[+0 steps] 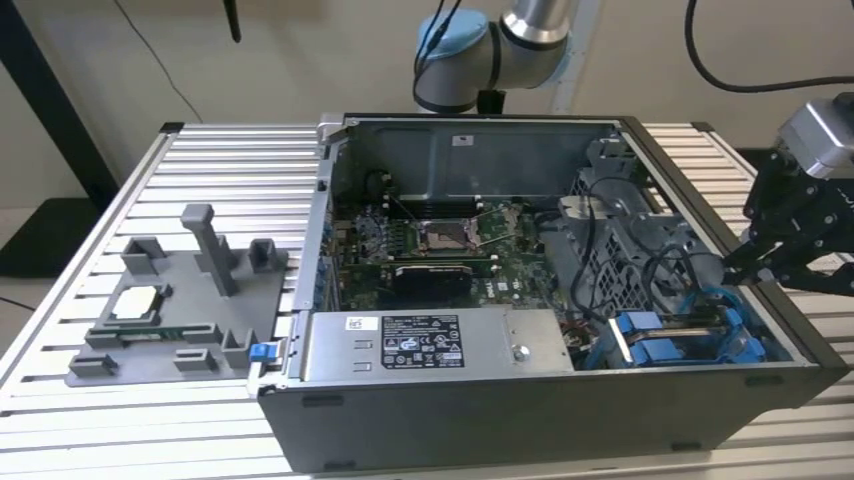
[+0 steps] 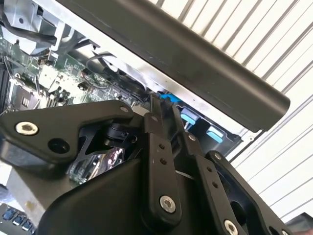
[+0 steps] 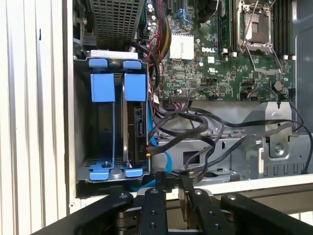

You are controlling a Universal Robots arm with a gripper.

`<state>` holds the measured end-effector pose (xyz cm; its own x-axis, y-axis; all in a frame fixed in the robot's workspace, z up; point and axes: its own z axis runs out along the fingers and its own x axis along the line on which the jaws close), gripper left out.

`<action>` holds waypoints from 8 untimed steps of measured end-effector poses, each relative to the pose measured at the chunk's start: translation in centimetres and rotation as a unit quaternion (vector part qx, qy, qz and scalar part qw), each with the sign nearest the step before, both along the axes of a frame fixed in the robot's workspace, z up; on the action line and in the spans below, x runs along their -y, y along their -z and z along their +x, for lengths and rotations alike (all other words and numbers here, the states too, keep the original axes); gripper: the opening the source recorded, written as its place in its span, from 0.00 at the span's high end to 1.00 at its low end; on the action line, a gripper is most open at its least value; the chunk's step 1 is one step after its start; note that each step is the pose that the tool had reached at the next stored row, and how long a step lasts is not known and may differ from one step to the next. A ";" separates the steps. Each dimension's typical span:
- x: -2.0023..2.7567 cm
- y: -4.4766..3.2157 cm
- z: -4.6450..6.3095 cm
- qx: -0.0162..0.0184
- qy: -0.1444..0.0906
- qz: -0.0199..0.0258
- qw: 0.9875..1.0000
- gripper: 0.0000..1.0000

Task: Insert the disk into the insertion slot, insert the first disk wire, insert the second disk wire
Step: 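Insert the second disk wire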

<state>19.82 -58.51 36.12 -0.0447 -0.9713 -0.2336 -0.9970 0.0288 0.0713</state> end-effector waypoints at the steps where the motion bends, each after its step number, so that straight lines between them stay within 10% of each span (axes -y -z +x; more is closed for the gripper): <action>1: 0.05 -0.01 0.0 0.000 0.000 0.000 1.000 0.00; 8: 0.08 0.67 0.0 0.003 0.000 0.000 1.000 0.00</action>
<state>19.83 -58.59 35.45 -0.0440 -0.9713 -0.2338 -0.9975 0.0297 0.0647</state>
